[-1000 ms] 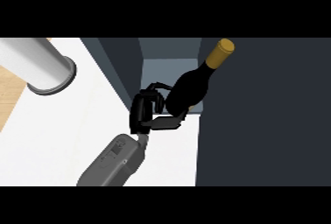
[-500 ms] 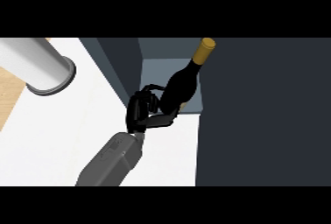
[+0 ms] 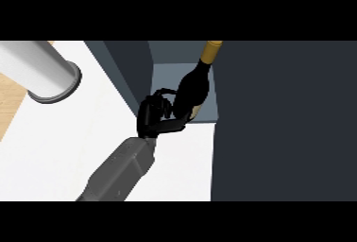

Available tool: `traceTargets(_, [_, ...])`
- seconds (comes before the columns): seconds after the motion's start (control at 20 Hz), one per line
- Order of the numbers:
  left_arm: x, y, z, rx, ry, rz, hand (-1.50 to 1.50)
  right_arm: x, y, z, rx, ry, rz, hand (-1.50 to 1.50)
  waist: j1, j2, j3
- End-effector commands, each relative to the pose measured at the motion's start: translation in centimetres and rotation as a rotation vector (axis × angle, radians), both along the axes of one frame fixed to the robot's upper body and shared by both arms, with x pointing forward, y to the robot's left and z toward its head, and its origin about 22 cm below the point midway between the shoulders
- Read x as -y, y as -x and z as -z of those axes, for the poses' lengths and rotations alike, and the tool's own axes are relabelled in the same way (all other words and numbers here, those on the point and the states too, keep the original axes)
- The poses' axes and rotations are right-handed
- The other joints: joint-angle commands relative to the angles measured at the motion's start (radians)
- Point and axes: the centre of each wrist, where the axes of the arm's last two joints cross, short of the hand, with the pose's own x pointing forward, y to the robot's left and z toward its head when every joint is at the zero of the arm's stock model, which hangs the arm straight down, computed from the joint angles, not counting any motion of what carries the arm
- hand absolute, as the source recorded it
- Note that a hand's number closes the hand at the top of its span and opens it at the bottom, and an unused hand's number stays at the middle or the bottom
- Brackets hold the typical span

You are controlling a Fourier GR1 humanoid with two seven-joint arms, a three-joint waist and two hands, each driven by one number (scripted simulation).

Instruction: Pick up the wine, place it into the cabinet and close the cabinet

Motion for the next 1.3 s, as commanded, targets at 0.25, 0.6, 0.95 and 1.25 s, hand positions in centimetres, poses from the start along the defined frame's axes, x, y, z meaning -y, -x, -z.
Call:
traceTargets(0.25, [0.9, -1.5, -0.7, -0.007, 0.03, 0.002, 1.5, -0.7, 0.2, 1.8, -0.013, -0.021, -0.026, -1.5, -0.017, 0.003, 0.0])
traceTargets(0.6, [0.4, -4.1, -2.3, 0.0, 0.049, -0.008, 1.5, -0.3, -1.3, -0.7, -0.002, -0.017, -0.027, -1.5, -0.016, 0.006, -0.001])
traceTargets(0.95, [0.9, -5.4, -3.9, -0.038, 0.022, -0.05, 1.5, 0.3, -0.7, 1.4, 0.002, -0.003, -0.036, -1.5, -0.027, 0.007, 0.0])
traceTargets(1.25, [-0.3, -5.5, -2.7, -0.092, -0.025, -0.053, 1.5, -1.1, -0.7, 1.3, 0.007, 0.003, -0.066, -1.5, -0.041, 0.012, -0.001])
